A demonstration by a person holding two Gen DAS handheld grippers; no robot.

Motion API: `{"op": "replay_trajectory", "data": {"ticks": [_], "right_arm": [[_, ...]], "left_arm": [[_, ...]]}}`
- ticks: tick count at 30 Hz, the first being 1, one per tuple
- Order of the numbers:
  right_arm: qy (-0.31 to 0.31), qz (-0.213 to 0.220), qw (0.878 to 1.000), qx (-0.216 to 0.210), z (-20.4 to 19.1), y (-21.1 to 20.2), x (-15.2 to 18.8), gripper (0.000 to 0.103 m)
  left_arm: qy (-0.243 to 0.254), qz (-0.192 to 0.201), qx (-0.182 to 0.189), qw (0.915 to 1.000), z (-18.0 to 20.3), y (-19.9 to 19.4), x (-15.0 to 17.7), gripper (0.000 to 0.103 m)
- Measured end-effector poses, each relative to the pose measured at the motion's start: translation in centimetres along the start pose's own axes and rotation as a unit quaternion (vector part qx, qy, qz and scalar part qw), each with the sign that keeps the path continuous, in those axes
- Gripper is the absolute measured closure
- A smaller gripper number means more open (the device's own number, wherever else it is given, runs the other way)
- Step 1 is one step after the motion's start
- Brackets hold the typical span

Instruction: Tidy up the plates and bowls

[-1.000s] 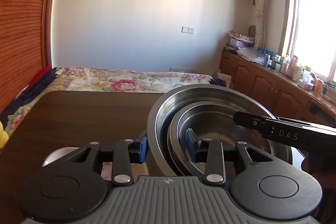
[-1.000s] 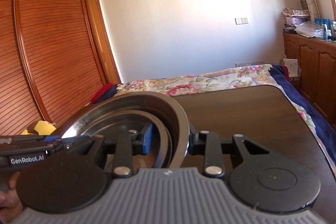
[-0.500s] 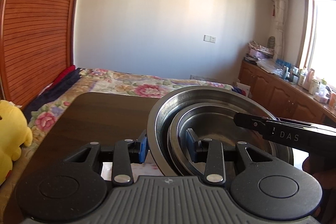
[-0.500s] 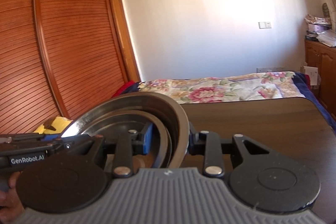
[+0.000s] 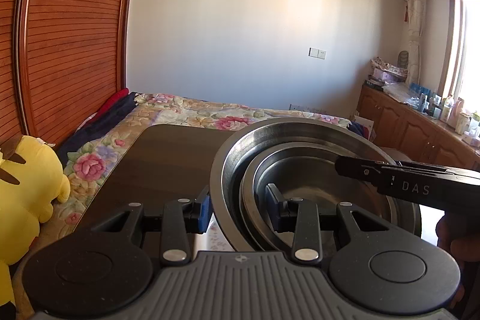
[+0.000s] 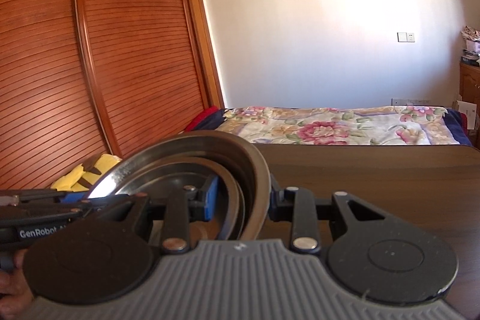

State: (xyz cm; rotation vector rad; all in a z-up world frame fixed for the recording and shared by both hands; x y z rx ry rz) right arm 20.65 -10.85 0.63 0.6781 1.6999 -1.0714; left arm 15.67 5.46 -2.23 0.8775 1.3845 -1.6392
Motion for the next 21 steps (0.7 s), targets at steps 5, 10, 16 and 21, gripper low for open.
{"op": "replay_trajectory", "data": {"ticks": [5,10,16,21], "right_arm": [[-0.003,-0.011,1.000,-0.006,-0.8,0.5,0.5,0.068],[-0.007,-0.024,1.000,-0.009,-1.5,0.9,1.2,0.068],[-0.008,-0.042,0.999,-0.010,-2.0,1.7,2.3,0.068],[-0.006,-0.047,0.999,-0.012,-2.2,2.2,2.6,0.068]], "left_arm": [[0.002,-0.008,-0.002,1.0000,-0.8,-0.2,0.6,0.064],[-0.001,-0.021,-0.005,0.9998,-1.7,0.4,1.5,0.064],[-0.003,-0.030,-0.008,0.9995,-2.3,1.0,2.1,0.064],[-0.006,-0.036,-0.008,0.9993,-2.6,1.4,2.5,0.064]]}}
Point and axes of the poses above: each gripper's, at about its wrist camera, not at the fingertips, and y roughly the way its jaws point, z to its right, x to its underside, the point moved 6 cm from there along y, roughly the way its jaws point, and after that the axes turned 3 degrees about -y, right-handed, at the moved point
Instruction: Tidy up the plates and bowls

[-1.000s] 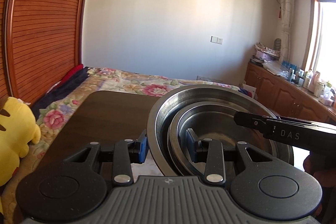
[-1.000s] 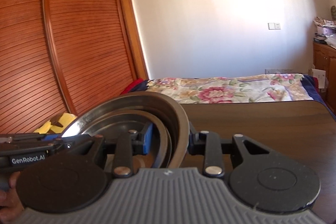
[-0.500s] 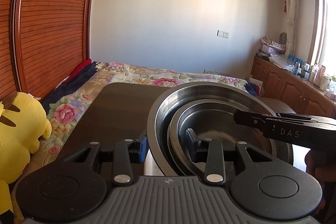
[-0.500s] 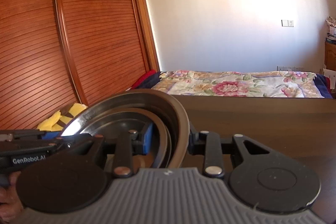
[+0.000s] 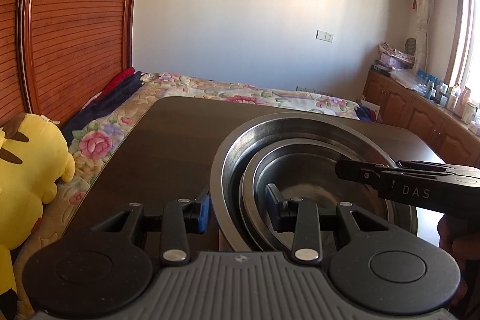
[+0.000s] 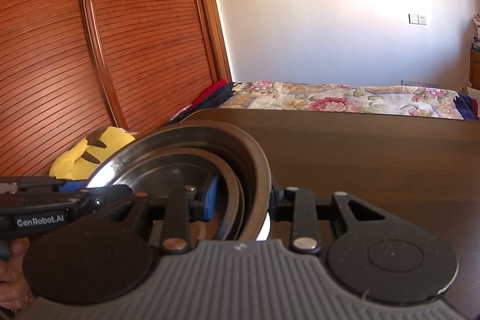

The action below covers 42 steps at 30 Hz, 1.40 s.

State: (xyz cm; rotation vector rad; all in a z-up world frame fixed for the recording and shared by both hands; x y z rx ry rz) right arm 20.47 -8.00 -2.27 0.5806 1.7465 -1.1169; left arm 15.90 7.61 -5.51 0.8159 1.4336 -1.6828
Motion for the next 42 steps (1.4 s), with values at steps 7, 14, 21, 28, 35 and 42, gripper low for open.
{"op": "replay_trajectory", "data": {"ticks": [7,14,21,28,35,42], "right_arm": [[0.001,-0.009,1.000,-0.002,-0.1,0.6,0.3,0.068],[0.003,-0.013,1.000,0.000,0.2,0.9,0.8,0.068],[-0.003,-0.011,1.000,0.000,0.0,1.1,0.7,0.068],[-0.004,-0.005,1.000,0.000,0.1,0.8,0.5,0.060],[-0.014,0.011,1.000,0.012,0.5,-0.4,-0.1,0.048],[-0.009,0.025,0.999,0.028,1.4,-1.7,-0.3,0.044]], "left_arm": [[0.003,-0.001,0.000,1.0000,0.1,0.2,0.2,0.064],[0.011,0.005,-0.004,0.9999,0.2,0.3,0.1,0.064],[0.013,0.004,-0.005,0.9999,0.0,0.4,0.1,0.064],[0.020,0.006,-0.017,0.9996,0.2,0.2,0.0,0.060],[0.024,0.013,-0.027,0.9992,0.0,-0.2,-0.4,0.043],[0.031,0.035,-0.034,0.9983,0.3,-1.2,-1.4,0.018]]}}
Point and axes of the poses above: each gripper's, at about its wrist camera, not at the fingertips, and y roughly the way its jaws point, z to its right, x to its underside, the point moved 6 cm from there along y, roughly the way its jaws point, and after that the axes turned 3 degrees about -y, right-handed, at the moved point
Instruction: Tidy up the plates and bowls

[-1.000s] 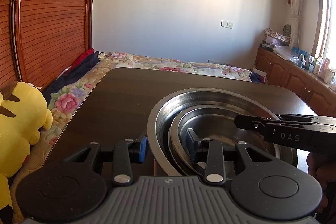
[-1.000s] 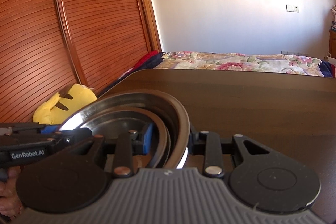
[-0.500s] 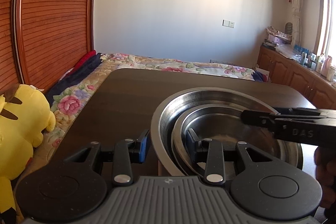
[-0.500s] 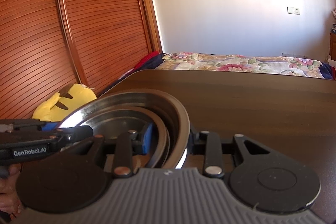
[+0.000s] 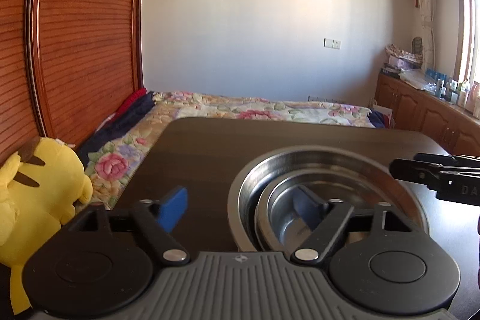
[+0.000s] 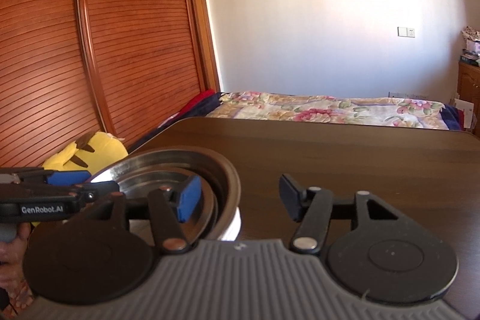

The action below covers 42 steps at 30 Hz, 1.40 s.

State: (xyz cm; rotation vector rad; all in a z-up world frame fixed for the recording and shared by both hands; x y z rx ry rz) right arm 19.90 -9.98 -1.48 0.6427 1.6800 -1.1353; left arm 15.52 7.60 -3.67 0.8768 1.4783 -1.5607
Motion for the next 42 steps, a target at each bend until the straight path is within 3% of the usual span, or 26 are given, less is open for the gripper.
{"op": "replay_trajectory", "data": {"ticks": [3,8,14,20,29,42], "right_arm": [[0.002,0.010,1.000,0.011,0.4,-0.9,-0.3,0.041],[0.003,0.031,0.999,0.032,1.0,-2.8,-0.7,0.020],[0.002,0.059,0.997,0.057,2.1,-5.1,-1.1,0.000],[0.011,0.069,0.994,0.085,2.9,-7.2,-1.1,0.000],[0.014,0.090,0.987,0.135,4.3,-11.2,-1.7,0.000],[0.020,0.112,0.979,0.166,5.2,-14.4,-2.0,0.000]], "left_arm": [[0.003,0.009,0.006,0.9999,0.5,-0.5,-0.4,0.010],[0.014,0.028,0.020,0.9993,2.2,-1.7,-1.1,0.000],[0.028,0.044,0.031,0.9982,4.3,-3.3,-1.6,0.000],[0.046,0.055,0.016,0.9973,6.3,-4.9,-1.8,0.000],[0.057,0.073,0.037,0.9950,9.0,-7.3,-3.0,0.000],[0.073,0.089,0.030,0.9929,9.3,-9.6,-3.3,0.000]]}}
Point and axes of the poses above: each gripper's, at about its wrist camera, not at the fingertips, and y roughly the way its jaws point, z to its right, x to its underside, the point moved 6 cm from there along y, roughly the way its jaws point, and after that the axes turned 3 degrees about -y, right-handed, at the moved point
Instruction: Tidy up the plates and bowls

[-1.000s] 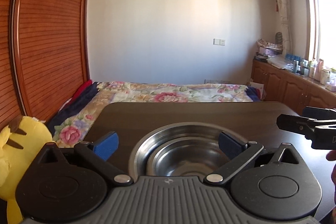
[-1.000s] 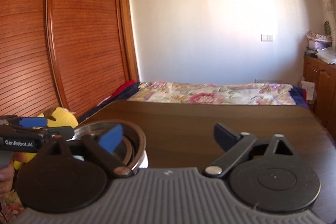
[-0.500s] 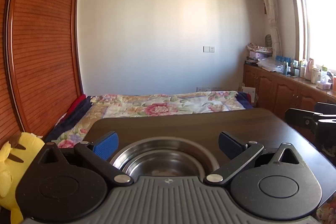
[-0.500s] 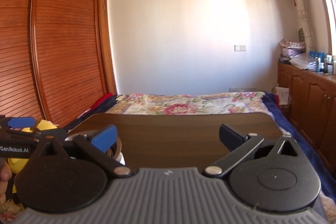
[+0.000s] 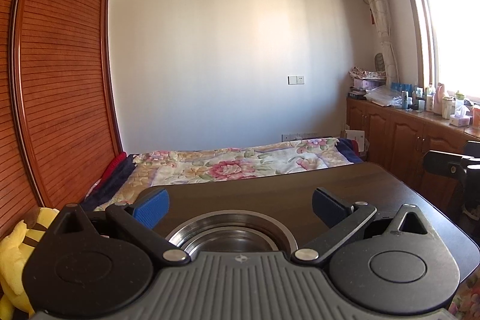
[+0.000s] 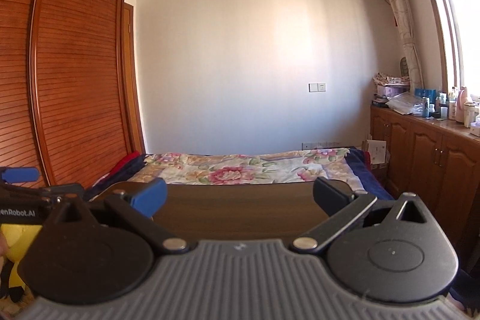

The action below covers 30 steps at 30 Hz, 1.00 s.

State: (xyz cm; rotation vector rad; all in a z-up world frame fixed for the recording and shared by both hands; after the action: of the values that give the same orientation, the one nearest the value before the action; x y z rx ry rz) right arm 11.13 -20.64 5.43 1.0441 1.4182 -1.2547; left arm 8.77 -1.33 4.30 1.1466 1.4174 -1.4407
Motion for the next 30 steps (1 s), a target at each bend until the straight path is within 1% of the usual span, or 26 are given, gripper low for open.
{"op": "replay_trajectory", "data": {"ticks": [7,11,17,21,30], "right_arm": [[-0.003,0.008,1.000,0.010,0.4,-0.8,0.6,0.000],[-0.004,0.015,1.000,0.016,0.6,-1.2,1.3,0.000],[-0.007,0.002,1.000,0.025,0.6,-0.8,2.7,0.000],[-0.010,-0.006,1.000,0.029,0.4,-0.5,3.5,0.000],[-0.011,-0.013,0.999,0.028,0.2,-0.6,3.8,0.000]], "left_arm": [[-0.004,-0.001,-0.010,0.9999,-0.6,-0.4,1.5,0.000],[-0.008,-0.009,-0.014,0.9998,-0.9,-0.1,2.6,0.000],[-0.012,-0.024,-0.017,0.9995,-1.1,0.6,4.0,0.000],[-0.014,-0.027,-0.018,0.9994,-1.4,0.7,4.1,0.000],[-0.016,-0.029,-0.018,0.9993,-1.4,0.7,4.2,0.000]]}}
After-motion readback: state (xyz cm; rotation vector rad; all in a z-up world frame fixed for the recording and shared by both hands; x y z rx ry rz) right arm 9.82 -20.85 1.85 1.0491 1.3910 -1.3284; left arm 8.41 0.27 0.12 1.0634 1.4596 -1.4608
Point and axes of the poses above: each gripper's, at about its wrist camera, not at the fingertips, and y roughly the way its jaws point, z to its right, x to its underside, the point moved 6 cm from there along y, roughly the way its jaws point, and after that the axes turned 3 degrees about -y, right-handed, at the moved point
